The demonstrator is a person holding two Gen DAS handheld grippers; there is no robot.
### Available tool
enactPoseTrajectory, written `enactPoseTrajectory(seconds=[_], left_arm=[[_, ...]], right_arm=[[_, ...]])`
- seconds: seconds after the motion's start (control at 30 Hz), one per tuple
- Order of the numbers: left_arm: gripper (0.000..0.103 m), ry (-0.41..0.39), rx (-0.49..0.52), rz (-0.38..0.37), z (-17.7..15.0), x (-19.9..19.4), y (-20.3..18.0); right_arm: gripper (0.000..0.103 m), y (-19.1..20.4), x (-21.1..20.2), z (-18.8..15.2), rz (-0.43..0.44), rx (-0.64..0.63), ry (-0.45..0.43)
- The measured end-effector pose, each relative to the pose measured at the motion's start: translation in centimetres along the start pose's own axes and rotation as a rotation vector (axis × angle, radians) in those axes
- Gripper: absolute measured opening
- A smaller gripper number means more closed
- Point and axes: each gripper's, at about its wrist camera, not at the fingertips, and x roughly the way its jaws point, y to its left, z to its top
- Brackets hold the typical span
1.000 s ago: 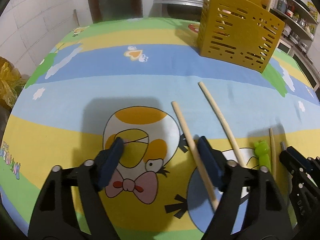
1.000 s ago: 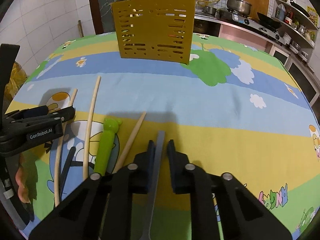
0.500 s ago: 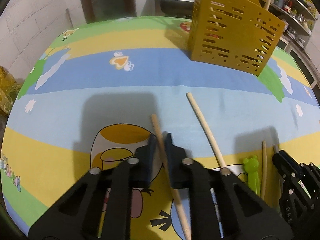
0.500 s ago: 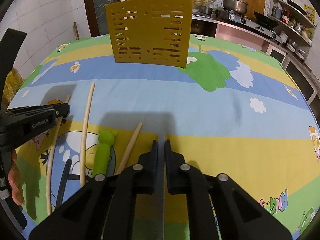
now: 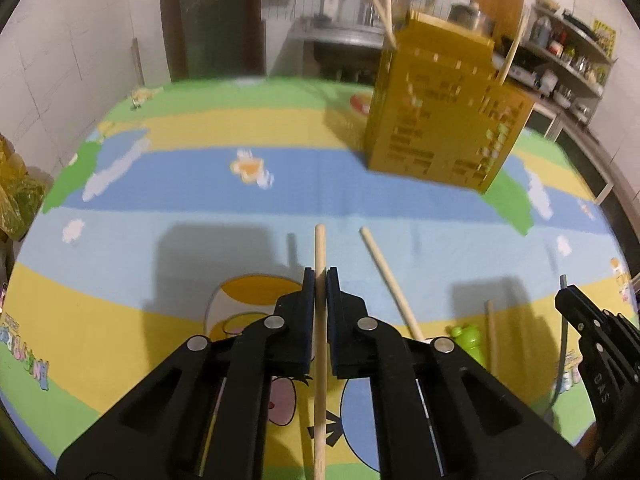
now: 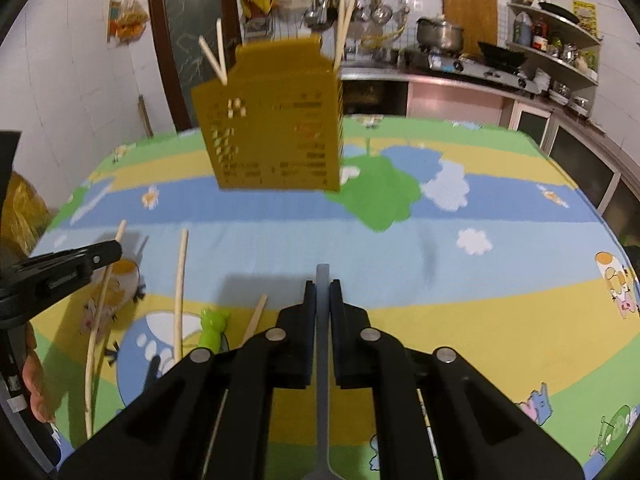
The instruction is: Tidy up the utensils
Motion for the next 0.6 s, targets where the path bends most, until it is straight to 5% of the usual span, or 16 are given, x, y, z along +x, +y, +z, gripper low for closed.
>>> enactPoseTrajectory(seconds=[0.37, 0.6], left_arm=[[0.005, -0.212, -0.017, -0.038, 0.5, -6.2, 1.4], [0.005, -0.264, -0.039, -0.069, 0.1, -7.9, 2.4]], right_arm=[[0.007, -0.8, -4.9, 1.5, -0.002, 0.024, -0.21], [0.007, -0.8, -6.5, 1.7, -0.007, 0.025, -0.268]])
